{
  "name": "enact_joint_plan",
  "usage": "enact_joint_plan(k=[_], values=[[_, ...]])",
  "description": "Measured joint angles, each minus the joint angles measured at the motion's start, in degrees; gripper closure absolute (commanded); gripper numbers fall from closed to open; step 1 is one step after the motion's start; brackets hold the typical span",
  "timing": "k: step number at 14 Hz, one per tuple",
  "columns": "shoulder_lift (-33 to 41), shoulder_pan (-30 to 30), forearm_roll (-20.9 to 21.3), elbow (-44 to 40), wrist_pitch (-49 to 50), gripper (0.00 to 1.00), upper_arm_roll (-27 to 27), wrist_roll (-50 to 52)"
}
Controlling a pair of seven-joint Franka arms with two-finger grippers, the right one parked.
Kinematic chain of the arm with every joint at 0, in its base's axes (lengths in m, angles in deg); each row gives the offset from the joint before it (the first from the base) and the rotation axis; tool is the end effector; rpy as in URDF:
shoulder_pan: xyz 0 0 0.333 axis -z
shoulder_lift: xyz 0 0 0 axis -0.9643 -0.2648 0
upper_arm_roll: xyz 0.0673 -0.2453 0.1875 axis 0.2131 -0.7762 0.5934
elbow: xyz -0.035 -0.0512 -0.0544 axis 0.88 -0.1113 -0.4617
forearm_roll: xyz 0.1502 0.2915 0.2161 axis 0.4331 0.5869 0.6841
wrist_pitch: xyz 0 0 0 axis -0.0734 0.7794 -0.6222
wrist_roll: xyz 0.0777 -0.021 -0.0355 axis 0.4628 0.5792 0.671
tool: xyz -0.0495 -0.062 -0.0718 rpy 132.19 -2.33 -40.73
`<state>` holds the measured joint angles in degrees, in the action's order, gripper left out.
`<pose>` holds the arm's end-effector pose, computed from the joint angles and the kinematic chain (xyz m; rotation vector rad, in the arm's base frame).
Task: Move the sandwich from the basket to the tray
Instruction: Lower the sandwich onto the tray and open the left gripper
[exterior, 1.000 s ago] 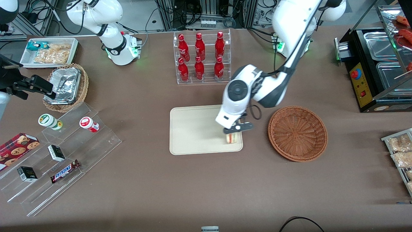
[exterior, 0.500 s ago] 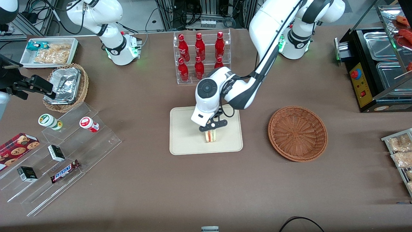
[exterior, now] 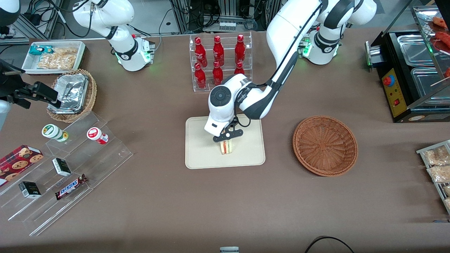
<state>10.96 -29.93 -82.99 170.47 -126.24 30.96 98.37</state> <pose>0.4817 -0.5363 0.2455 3.0961 0.4082 -0.0940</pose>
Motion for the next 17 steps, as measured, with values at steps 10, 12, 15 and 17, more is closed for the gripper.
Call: enact_joint_plan(k=[10, 12, 15, 17], values=[[5.86, -0.04, 0.1, -2.13, 10.12, 0.0, 2.61, -1.89], [7.23, -0.37, 0.09, -2.0, 15.96, 0.0, 5.25, -2.69], [9.21, -3.81, 0.1, -1.01, 18.84, 0.0, 7.16, -6.45], [11.09, -7.67, 0.1, 0.93, 19.73, 0.0, 7.33, -10.92]])
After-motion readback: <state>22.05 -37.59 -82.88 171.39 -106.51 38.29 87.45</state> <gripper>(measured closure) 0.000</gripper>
